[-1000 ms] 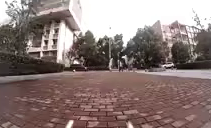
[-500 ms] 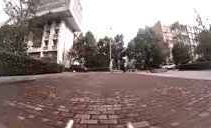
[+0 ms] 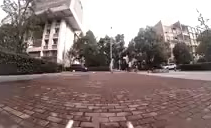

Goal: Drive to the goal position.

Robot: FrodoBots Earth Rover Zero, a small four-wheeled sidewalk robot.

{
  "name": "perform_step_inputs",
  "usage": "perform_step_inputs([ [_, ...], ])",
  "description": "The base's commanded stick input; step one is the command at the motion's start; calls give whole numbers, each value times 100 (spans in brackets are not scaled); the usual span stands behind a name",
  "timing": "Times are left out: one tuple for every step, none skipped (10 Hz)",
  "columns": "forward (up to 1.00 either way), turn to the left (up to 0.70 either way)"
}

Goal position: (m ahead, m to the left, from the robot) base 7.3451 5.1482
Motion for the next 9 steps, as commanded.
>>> perform_step_inputs([
  [70, 0],
  [70, 0],
  [70, 0],
  [70, 0],
  [70, 0],
  [70, 0],
  [70, 0],
  [70, 0],
  [70, 0],
])
